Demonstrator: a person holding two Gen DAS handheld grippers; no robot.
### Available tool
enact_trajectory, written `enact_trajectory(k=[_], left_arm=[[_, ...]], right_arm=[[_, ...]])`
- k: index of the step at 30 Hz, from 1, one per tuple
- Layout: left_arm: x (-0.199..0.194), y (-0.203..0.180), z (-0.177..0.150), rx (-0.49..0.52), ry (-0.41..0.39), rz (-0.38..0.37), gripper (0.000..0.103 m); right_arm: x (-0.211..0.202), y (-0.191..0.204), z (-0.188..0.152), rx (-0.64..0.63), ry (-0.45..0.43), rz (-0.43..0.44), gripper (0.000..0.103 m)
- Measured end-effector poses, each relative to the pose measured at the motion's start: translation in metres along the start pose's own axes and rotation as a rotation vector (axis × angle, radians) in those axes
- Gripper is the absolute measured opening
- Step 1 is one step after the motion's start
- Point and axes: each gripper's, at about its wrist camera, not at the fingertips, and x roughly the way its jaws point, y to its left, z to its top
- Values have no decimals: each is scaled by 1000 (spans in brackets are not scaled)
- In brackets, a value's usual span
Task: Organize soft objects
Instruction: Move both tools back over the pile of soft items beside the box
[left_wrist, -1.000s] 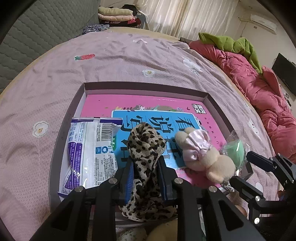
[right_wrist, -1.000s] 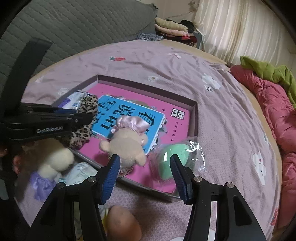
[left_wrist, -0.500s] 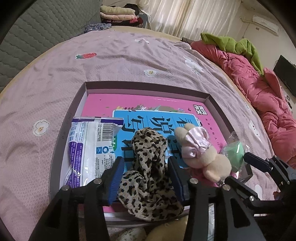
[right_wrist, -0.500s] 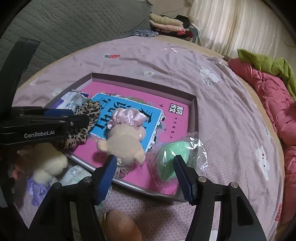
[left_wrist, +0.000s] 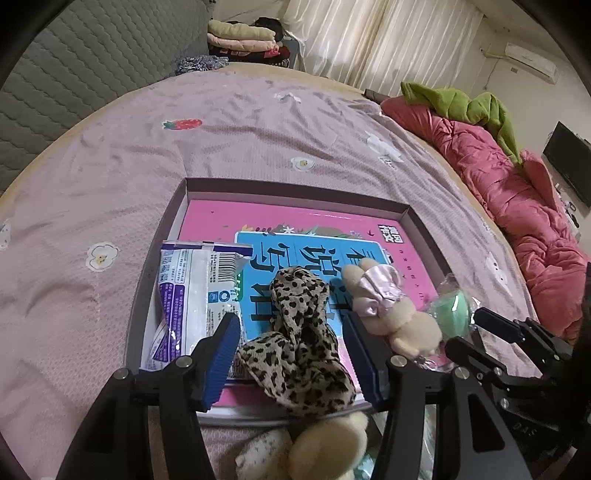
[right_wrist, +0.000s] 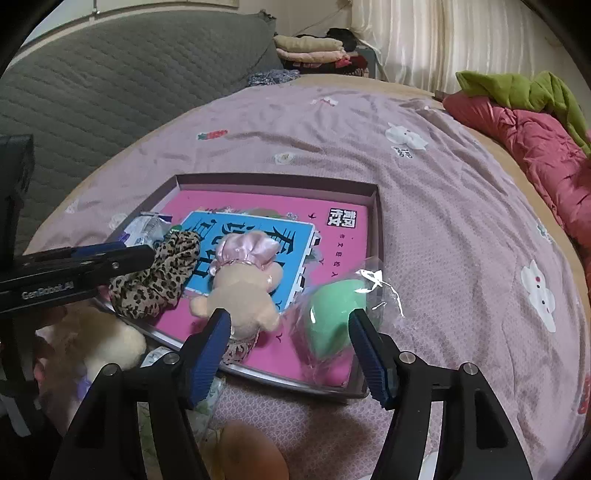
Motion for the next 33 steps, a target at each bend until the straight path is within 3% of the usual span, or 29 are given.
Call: enact_trajectory(k=[9,13,33], left_arm=[[-23,-1,-9,-10,-22,-3,58],[-31,3,-13,-15,-27,1,66],[-64,15,-21,-52,-50,13,66]], right_arm=[[-11,-8,-2,30,-31,25,71],[-15,-8,-3,29,-43,28,71],[-40,7,2,-22,-155,60,74]])
